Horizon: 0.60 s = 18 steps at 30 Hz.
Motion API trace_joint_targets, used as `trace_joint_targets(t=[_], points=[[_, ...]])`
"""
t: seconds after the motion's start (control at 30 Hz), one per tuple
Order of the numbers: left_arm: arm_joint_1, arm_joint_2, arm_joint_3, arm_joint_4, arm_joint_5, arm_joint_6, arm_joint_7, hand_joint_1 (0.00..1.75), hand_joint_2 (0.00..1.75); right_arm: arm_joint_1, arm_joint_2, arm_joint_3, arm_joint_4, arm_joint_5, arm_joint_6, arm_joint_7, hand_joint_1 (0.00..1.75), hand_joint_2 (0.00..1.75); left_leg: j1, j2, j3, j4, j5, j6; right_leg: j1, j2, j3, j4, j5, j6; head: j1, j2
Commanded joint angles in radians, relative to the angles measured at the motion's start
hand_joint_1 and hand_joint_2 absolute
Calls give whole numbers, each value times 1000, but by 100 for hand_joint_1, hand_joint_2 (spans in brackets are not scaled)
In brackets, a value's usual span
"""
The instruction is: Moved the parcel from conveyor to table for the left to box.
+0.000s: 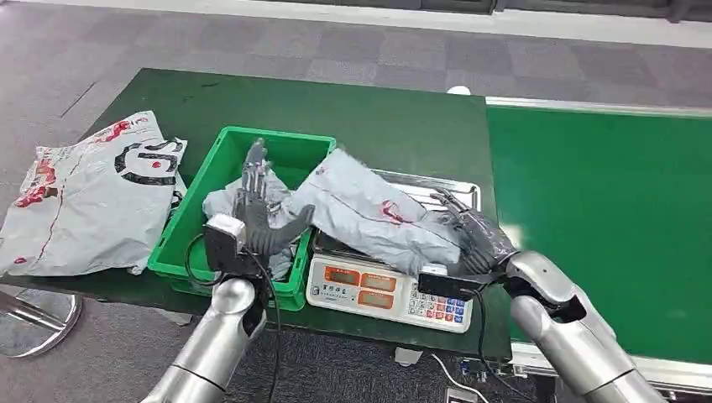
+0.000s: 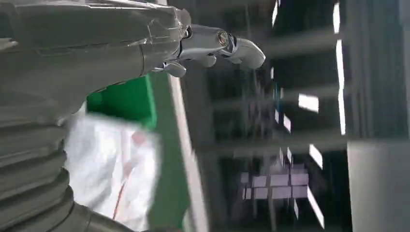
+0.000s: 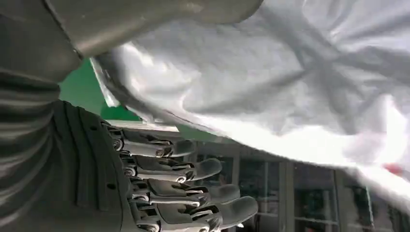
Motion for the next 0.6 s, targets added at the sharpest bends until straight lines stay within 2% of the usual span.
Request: trace_joint_targets(t=[0.03,0.1,0.13,0.27,0.37,0.43,0.5,0.57,0.6], points=[[-3,-6,96,-66,-6,219,5,0,175,4,43,-23,63,-9,-51,-9,0,175,1,1,3,-1,-1,1,1,1,3,-2,0,-3,0,0],[-7,-5,92,-63,18,187,5,0,175,5,47,-27,57,-3,-81,-18,0,175,1,2,3,-1,-1,1,1,2,3,-2,0,-3,0,0],[-20,-5,82,-39,24,156,5,0,175,9,62,-46,44,-27,-127,-52,0,175,1,2,4,-2,-1,1,1,2,3,-2,0,-3,0,0],[-58,-13,52,29,19,102,5,0,175,24,90,-98,-16,-113,-165,-128,0,175,0,0,1,-1,0,1,0,-1,1,-1,0,-2,0,0],[-117,-32,14,154,0,125,5,0,175,23,137,-178,-82,-332,-169,-254,0,175,0,0,2,-1,0,1,1,0,2,-1,0,-3,0,0],[-151,-42,-19,229,8,72,5,0,175,47,172,-233,-142,-510,-161,-347,0,175,0,0,2,-1,0,1,0,-1,2,0,0,-3,0,0],[-174,-48,-46,290,11,14,5,0,175,65,196,-256,-169,-570,-172,-376,0,175,0,-2,2,-1,1,1,0,-3,2,-1,0,-3,0,0],[-244,-64,-87,449,4,-77,5,0,175,79,246,-290,-178,-658,-178,-419,0,175,0,-3,2,-1,1,1,1,-4,4,-1,-1,-3,0,0],[-261,-72,-102,485,-16,-62,10,0,175,80,265,-290,-181,-666,-186,-423,0,175,1,-4,3,-2,1,2,2,-5,5,-3,0,-4,0,0]])
